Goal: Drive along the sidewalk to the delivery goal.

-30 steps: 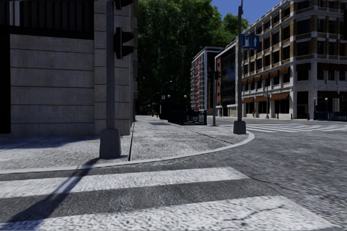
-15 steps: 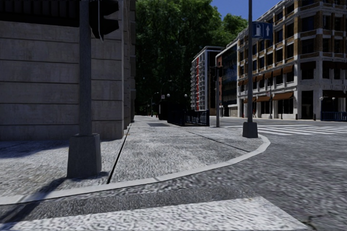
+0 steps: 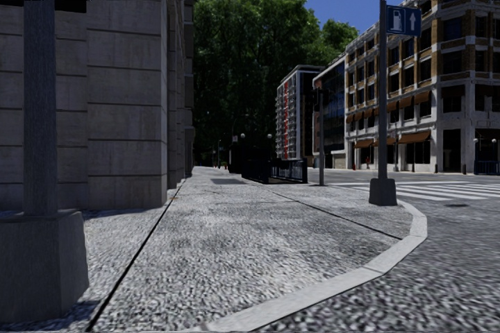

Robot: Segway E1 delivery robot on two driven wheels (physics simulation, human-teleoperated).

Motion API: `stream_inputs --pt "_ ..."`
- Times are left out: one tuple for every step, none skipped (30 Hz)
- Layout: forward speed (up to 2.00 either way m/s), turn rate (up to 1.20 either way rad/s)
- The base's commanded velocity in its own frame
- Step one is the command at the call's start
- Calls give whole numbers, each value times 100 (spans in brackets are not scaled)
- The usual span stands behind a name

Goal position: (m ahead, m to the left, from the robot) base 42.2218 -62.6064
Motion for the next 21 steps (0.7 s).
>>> stream_inputs --pt "199 0" --pt "199 0" --pt "182 0" --pt "160 0" --pt "144 0" --pt "139 0" --pt "136 0" --pt "136 0" --pt "136 0" --pt "136 0" --pt "136 0" --pt "137 0" --pt "137 0" --pt "137 0" --pt "137 0" --pt "142 0" --pt "149 0" --pt "151 0" --pt "152 0" --pt "152 0" --pt "152 0"
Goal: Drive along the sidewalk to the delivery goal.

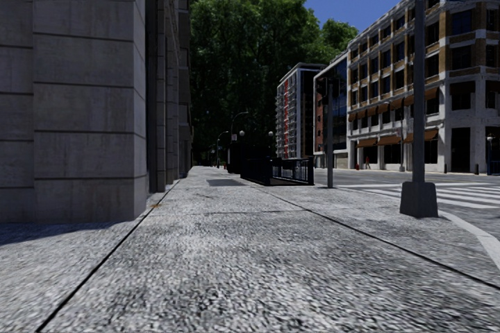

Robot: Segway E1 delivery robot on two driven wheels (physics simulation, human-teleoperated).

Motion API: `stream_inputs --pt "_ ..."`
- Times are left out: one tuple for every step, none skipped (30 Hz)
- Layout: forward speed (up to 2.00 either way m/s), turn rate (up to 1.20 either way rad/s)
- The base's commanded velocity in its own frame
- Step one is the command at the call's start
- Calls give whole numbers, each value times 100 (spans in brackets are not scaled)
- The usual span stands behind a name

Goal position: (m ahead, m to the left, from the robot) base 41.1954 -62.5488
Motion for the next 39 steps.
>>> stream_inputs --pt "152 0" --pt "152 0" --pt "152 0" --pt "152 0" --pt "152 0" --pt "153 0" --pt "153 0" --pt "153 0" --pt "153 0" --pt "153 0" --pt "153 0" --pt "153 0" --pt "153 0" --pt "153 0" --pt "153 0" --pt "153 0" --pt "153 0" --pt "153 0" --pt "153 0" --pt "153 0" --pt "153 0" --pt "153 0" --pt "153 0" --pt "153 0" --pt "153 0" --pt "153 0" --pt "153 0" --pt "153 0" --pt "154 0" --pt "154 0" --pt "154 0" --pt "154 0" --pt "154 0" --pt "154 0" --pt "154 0" --pt "154 0" --pt "154 0" --pt "154 0" --pt "154 0"
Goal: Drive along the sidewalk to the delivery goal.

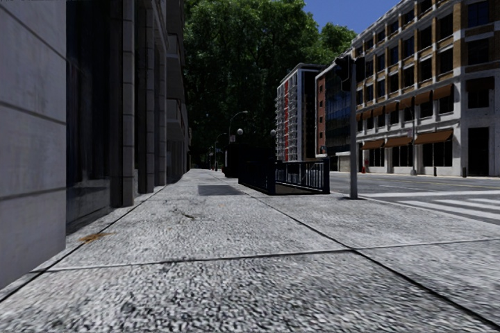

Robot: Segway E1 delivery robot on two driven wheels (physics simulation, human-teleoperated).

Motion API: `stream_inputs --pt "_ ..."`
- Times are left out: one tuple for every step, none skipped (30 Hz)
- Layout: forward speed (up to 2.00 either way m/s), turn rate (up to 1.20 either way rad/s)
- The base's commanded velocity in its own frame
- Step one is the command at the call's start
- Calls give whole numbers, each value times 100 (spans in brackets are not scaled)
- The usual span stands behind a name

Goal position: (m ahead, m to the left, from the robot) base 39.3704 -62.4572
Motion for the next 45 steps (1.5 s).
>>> stream_inputs --pt "154 0" --pt "154 0" --pt "154 0" --pt "154 0" --pt "154 0" --pt "154 0" --pt "154 -7" --pt "154 -14" --pt "154 -14" --pt "154 -22" --pt "154 -29" --pt "154 -33" --pt "154 -34" --pt "154 -34" --pt "154 -34" --pt "154 -34" --pt "154 -35" --pt "154 -35" --pt "154 -35" --pt "154 -36" --pt "154 -36" --pt "154 -37" --pt "154 -37" --pt "154 -37" --pt "154 -37" --pt "154 -37" --pt "154 -37" --pt "154 -37" --pt "154 -37" --pt "154 -37" --pt "154 -37" --pt "154 -37" --pt "154 -37" --pt "154 -37" --pt "154 -40" --pt "154 -43" --pt "154 -44" --pt "154 -44" --pt "154 -44" --pt "154 -44" --pt "154 -44" --pt "154 -44" --pt "154 -44" --pt "154 -44" --pt "154 -44"
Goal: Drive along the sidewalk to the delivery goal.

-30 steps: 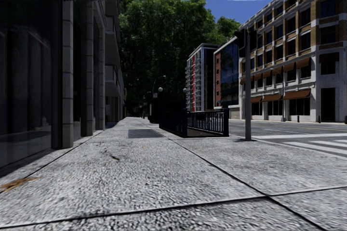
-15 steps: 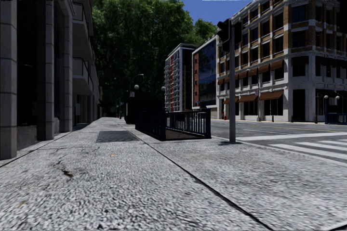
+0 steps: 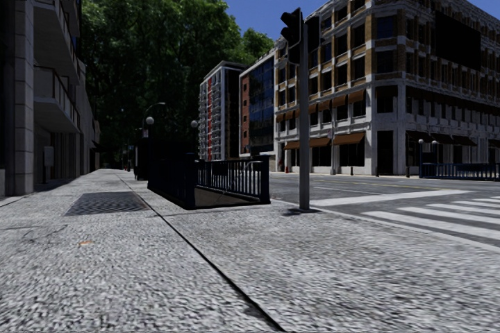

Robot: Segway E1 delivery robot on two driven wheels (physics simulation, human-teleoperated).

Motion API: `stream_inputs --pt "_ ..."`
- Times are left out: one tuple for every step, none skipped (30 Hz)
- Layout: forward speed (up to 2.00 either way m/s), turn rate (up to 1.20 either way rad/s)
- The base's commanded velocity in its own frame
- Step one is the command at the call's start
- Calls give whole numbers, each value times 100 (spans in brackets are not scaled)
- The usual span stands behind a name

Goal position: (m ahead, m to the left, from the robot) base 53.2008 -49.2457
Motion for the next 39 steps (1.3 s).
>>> stream_inputs --pt "154 -44" --pt "154 -44" --pt "154 -44" --pt "154 -44" --pt "154 -44" --pt "154 -44" --pt "154 -44" --pt "154 -44" --pt "154 -45" --pt "154 -45" --pt "154 -45" --pt "154 -45" --pt "154 -45" --pt "154 -45" --pt "154 -45" --pt "154 -45" --pt "154 -45" --pt "154 -45" --pt "154 -46" --pt "154 -47" --pt "154 -48" --pt "154 -49" --pt "154 -52" --pt "154 -53" --pt "154 -53" --pt "154 -54" --pt "154 -54" --pt "154 -54" --pt "154 -54" --pt "154 -54" --pt "154 -54" --pt "154 -54" --pt "154 -54" --pt "154 -54" --pt "154 -54" --pt "154 -54" --pt "154 -54" --pt "154 -54" --pt "154 -54"
